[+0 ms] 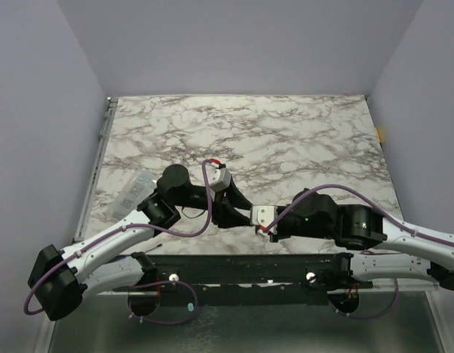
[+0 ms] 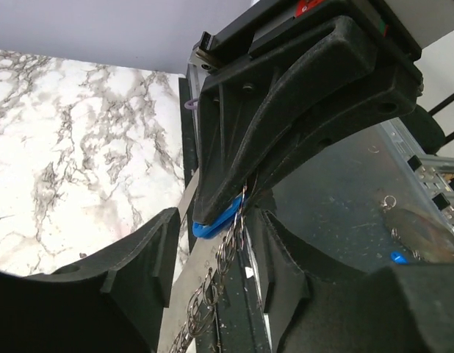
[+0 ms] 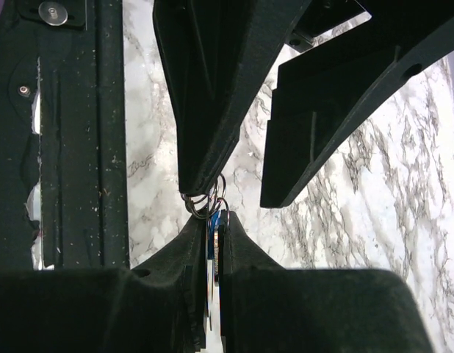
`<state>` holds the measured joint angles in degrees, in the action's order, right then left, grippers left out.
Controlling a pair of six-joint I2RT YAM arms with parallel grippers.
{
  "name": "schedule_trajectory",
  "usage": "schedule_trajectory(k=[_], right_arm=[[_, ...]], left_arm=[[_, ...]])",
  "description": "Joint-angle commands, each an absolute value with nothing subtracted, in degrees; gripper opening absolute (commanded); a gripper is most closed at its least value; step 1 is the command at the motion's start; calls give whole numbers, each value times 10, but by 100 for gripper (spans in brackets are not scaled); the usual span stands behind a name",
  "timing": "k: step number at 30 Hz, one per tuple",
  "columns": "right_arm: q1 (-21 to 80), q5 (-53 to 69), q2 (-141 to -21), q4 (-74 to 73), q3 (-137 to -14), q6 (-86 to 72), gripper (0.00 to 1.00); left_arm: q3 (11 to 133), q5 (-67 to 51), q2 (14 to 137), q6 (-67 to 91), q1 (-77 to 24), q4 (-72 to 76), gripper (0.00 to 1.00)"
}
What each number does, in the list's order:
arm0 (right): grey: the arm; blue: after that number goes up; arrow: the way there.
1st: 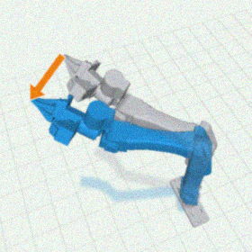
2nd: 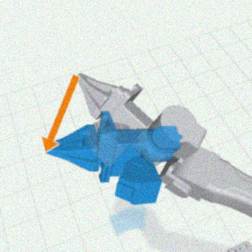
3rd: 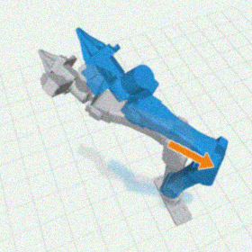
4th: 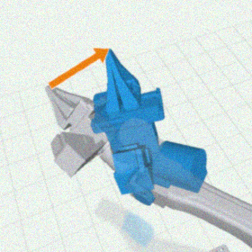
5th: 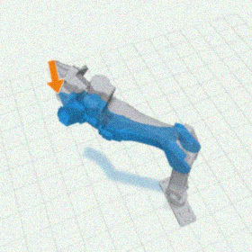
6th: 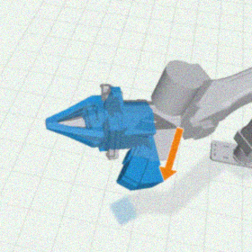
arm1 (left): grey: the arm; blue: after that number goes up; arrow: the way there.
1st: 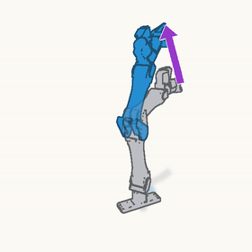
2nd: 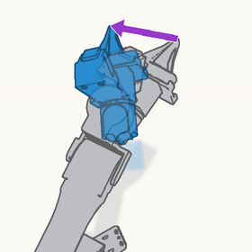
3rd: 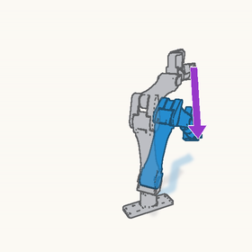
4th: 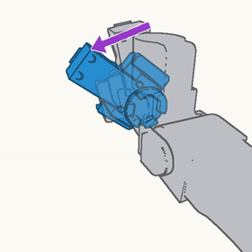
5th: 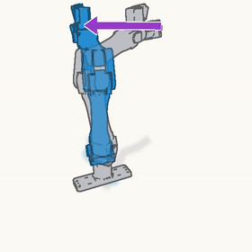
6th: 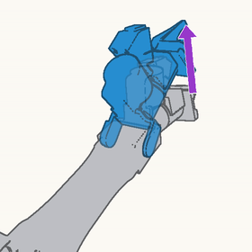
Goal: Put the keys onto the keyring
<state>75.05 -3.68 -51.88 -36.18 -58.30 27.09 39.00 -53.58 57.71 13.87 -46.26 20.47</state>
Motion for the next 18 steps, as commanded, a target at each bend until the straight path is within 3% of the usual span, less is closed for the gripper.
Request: schedule_trajectory(k=[1, 3, 8, 18], right_arm=[[754, -53, -521, -357, -605, 280, 1], [754, -52, -522, -358, -607, 279, 1], [755, -52, -524, -357, -607, 278, 1], [754, -101, -487, -271, -569, 272, 1]], left_arm=[[402, -552, 581, 140, -469, 210, 47], [402, -548, 582, 141, -470, 209, 37], [402, -534, 581, 141, -471, 210, 0], [409, -480, 556, 150, -469, 207, 0]])
